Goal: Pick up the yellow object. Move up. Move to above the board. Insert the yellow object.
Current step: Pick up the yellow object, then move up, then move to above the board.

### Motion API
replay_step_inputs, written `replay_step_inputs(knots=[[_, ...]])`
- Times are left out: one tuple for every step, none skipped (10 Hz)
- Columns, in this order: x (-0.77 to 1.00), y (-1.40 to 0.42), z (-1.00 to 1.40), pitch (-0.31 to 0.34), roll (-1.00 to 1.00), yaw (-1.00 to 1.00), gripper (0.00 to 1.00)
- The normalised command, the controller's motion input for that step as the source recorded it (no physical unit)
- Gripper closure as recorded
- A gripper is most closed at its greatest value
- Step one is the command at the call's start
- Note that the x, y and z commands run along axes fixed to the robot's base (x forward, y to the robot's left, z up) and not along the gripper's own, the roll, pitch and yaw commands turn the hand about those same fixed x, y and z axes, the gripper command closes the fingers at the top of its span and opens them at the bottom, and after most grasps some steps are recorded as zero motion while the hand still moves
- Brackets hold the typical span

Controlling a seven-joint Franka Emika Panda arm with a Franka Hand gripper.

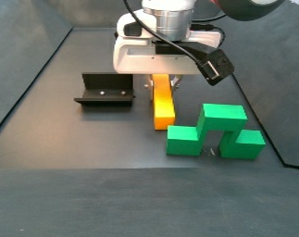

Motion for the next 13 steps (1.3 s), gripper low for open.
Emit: replay_step_inputs(knots=[[0.00,0.00,0.00,0.000,0.00,0.00,1.00],[0.00,0.00,0.00,0.000,0.00,0.00,1.00],[0.00,0.00,0.00,0.000,0.00,0.00,1.00],[0.00,0.00,0.00,0.000,0.00,0.00,1.00],[0.00,0.00,0.00,0.000,0.00,0.00,1.00],[0.00,0.00,0.00,0.000,0.00,0.00,1.00],[0.00,0.00,0.00,0.000,0.00,0.00,1.00],[0.00,0.00,0.00,0.000,0.00,0.00,1.00],[0.00,0.00,0.83,0.000,0.00,0.00,1.00],[-0.01,0.03,0.82,0.005,0.00,-0.02,1.00],[-0.06,0.03,0.60,0.048,0.02,-0.03,1.00],[-0.01,0.01,0.22,0.021,0.04,-0.01,1.00],[0.00,0.00,1.40,0.000,0.00,0.00,1.00]])
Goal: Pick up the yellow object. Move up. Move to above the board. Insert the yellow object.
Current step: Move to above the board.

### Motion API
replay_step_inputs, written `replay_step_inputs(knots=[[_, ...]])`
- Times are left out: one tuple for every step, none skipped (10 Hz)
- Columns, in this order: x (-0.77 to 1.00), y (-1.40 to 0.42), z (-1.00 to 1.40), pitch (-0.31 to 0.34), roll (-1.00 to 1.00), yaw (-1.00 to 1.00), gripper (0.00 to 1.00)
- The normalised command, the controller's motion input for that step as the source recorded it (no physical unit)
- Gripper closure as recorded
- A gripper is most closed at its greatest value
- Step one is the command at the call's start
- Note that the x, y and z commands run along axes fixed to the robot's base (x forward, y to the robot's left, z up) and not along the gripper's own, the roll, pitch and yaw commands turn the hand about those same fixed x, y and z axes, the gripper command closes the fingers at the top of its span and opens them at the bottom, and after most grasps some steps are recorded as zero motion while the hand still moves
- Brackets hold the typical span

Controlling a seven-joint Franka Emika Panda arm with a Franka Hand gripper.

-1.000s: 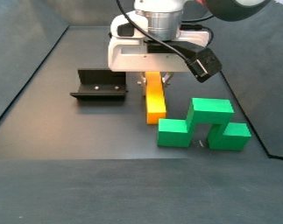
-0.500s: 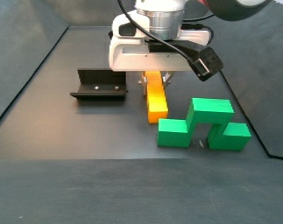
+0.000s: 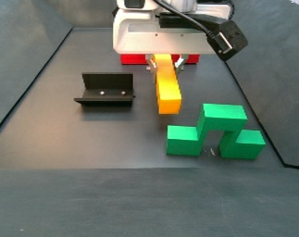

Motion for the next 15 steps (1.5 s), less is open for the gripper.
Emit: replay_step_inputs(knots=[[-0.01,0.00,1.40,0.016,0.00,0.00,1.00],[-0.04,0.00,1.40,0.030,0.02,0.00,1.00],[-0.02,0.00,1.40,0.000,0.04,0.00,1.00],[0.00,0.00,1.40,0.020,0.05,0.01,1.00],[-0.01,0.00,1.40,0.056,0.03,0.00,1.00],[-0.01,-0.01,1.40,0.053,0.02,0.01,1.00],[0.02,-0.01,1.40,0.048,0.02,0.00,1.00],[0.04,0.00,0.40,0.075,0.02,0.01,1.00],[-0.01,-1.40,0.21,0.350,-0.10,-0.24,1.00],[-0.01,-1.40,0.19,0.330,-0.10,-0.24,1.00],[-0.01,-1.40,0.21,0.269,-0.04,-0.11,1.00],[0.00,-1.40,0.21,0.201,-0.06,-0.07,1.00],[0.01,-1.40,0.21,0.144,-0.02,-0.03,1.00],[0.02,-1.40,0.21,0.135,0.00,-0.01,1.00],[0.05,-1.40,0.22,0.136,-0.02,0.00,1.00]])
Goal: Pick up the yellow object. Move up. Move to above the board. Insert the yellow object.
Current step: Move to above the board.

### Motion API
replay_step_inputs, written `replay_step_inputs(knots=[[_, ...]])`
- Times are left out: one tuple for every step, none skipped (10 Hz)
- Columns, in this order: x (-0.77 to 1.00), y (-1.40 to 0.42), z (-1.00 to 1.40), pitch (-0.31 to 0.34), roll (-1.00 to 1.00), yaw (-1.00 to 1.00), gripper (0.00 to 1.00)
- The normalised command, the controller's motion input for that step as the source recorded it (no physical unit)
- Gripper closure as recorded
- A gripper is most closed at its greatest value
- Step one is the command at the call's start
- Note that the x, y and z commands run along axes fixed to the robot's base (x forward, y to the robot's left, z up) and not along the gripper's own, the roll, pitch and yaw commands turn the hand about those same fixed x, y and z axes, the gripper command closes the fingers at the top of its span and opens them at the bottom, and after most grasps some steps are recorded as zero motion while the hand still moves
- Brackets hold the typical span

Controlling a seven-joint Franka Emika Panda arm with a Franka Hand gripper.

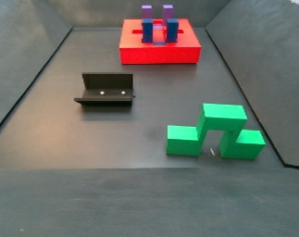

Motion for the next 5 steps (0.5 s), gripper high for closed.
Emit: replay_step_inputs(knots=[[0.08,-1.40,0.22,0.142,0.00,0.00,1.00],[0.09,-0.97,0.16,0.148,0.01,0.01,1.00],[0.09,-0.58,0.11,0.152,0.01,0.00,1.00],[0.07,-0.27,0.06,0.123,0.00,0.01,1.00],[0.04,-0.19,0.05,0.098,0.01,0.01,1.00]])
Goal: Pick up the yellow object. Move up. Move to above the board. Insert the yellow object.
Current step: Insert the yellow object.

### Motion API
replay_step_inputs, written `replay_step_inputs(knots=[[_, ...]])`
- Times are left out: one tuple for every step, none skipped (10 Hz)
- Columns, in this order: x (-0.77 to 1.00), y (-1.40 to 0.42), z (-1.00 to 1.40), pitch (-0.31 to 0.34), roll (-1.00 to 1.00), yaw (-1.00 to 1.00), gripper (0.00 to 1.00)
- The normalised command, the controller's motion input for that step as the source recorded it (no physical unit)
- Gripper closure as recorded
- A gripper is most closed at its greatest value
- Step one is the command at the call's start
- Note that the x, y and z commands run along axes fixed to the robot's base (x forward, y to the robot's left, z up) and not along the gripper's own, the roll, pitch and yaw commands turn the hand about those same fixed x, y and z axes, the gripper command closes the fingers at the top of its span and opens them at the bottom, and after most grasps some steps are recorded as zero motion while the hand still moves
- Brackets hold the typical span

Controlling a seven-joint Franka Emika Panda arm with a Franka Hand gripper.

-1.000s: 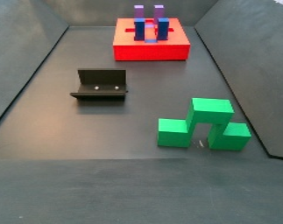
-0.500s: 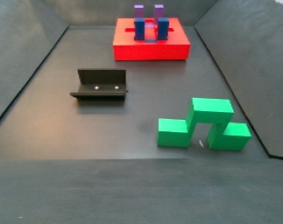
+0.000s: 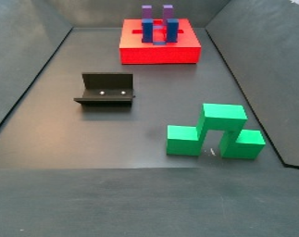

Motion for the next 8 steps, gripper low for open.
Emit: replay_step_inputs(knots=[[0.03,0.00,-0.02,0.000,0.00,0.00,1.00],[0.05,-0.11,-0.26,0.000,0.18,0.13,1.00],[0.03,-0.09,-0.41,-0.063,0.25,0.18,1.00],[0.02,-0.07,-0.69,-0.133,0.22,0.14,1.00],[0.00,-0.07,-0.91,-0.119,0.12,0.04,1.00],[0.02,-0.11,-0.89,-0.116,0.01,0.00,1.00],[0.00,-0.05,-0.84,-0.120,-0.07,-0.05,1.00],[0.00,0.00,-0.77,-0.107,-0.16,-0.07,1.00]])
